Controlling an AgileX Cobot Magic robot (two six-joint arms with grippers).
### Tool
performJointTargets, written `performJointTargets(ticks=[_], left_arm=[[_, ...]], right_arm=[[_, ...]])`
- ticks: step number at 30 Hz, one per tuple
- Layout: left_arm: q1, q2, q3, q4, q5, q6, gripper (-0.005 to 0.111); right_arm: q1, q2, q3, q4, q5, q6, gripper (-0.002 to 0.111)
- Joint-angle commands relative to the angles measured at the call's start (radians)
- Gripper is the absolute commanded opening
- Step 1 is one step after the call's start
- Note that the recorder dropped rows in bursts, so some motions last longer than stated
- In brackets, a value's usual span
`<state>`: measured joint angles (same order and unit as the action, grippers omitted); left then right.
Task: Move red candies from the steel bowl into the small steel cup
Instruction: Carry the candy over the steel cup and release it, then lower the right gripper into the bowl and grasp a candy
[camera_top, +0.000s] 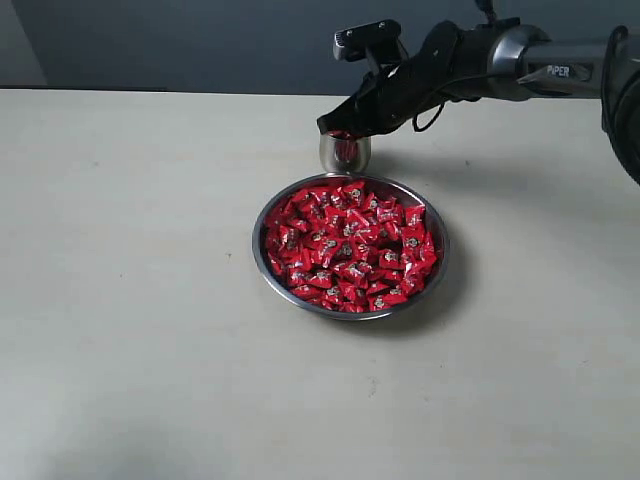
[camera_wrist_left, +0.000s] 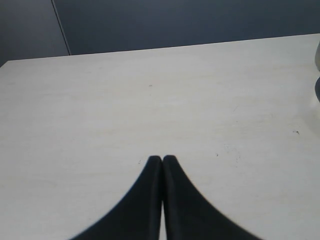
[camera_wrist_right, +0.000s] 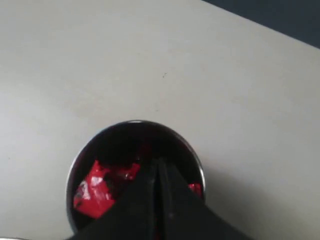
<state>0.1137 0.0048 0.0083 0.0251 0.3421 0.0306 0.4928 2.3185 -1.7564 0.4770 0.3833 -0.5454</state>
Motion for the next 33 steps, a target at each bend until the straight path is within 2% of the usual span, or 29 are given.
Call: performJointTargets(ticks=[1,6,7,12,14,16,24,29,33], left_arm=[[-0.005,-0.005,-0.008,0.002,-0.005,-0.001,0.0],[-0.005,-0.005,-0.008,0.002,-0.005,-0.001,0.0],[-0.005,-0.005,-0.008,0.002,-0.005,-0.001,0.0],[-0.005,-0.005,-0.008,0.002,-0.005,-0.001,0.0],[-0.005,-0.005,-0.008,0.002,-0.005,-0.001,0.0],[-0.005,-0.005,-0.008,0.002,-0.005,-0.001,0.0],[-0.005,-0.005,-0.008,0.002,-0.005,-0.001,0.0],[-0.005,-0.005,-0.008,0.002,-0.005,-0.001,0.0],[-0.005,-0.005,-0.008,0.002,-0.005,-0.001,0.0]], right_arm=[[-0.003,-0.003,-0.007,0.001,0.008,-0.025,-0.001],[-0.003,-0.015,-0.007,0.001,0.008,-0.025,0.0],[-0.003,-0.019,-0.007,-0.001,0.01,-0.025,0.002],[-0.003,-0.023,-0.012,-0.016,0.034,-0.031,0.038],[-0.003,-0.026,-0.014,-0.02,0.037,-0.031,0.045],[-0.003,-0.035,-0.014,-0.025,0.037,-0.031,0.043],[-0.003,-0.108,-0.014,-0.025,0.04,-0.031,0.019],[-0.003,-0.163,-0.014,-0.025,0.113,-0.026,0.019],[-0.003,-0.199,-0.014,-0.02,0.271,-0.026,0.019]])
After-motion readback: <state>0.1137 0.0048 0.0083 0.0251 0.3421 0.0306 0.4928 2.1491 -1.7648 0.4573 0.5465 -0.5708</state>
